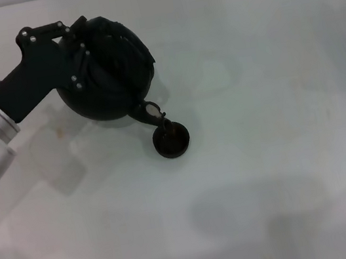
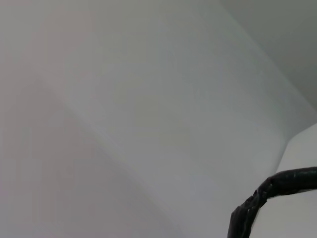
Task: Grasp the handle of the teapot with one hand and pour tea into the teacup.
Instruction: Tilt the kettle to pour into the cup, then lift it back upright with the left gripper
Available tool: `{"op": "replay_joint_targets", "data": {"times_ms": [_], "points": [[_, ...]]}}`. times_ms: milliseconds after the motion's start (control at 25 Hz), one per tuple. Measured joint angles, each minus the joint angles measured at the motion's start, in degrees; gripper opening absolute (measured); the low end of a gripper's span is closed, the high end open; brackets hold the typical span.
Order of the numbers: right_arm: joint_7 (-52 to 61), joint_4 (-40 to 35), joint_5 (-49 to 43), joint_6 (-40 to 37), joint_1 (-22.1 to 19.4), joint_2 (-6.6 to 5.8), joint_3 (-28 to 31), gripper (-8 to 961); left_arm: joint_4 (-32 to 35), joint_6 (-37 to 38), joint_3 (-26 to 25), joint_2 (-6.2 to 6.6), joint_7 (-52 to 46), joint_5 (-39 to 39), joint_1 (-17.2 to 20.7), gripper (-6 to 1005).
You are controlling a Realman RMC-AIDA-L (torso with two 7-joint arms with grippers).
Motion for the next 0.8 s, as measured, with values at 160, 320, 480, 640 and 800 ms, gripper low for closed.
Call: {"op": "replay_joint_targets", "data": {"times_ms": [160, 320, 480, 640, 800], "points": [[0.0, 0.0, 0.0, 0.0, 0.0, 0.0, 0.0, 845, 0.0, 0.2, 0.0, 0.0, 0.0, 0.0, 0.2, 103], [0.0, 0.0, 0.1, 0.0, 0.0, 0.0, 0.0, 845, 0.0, 0.3, 0.1, 0.07, 0.2, 0.0, 0.3, 104], [0.1, 0.1, 0.1, 0.0, 0.0, 0.0, 0.0, 845, 0.0, 0.4, 0.1, 0.11, 0.2, 0.0, 0.4, 104], [0.1, 0.1, 0.1, 0.0, 0.0, 0.0, 0.0, 845, 0.0, 0.4, 0.4, 0.1, 0.2, 0.0, 0.6, 104], [0.1, 0.1, 0.1, 0.0, 0.0, 0.0, 0.0, 845, 0.6, 0.4, 0.6, 0.05, 0.2, 0.0, 0.7, 104]]}}
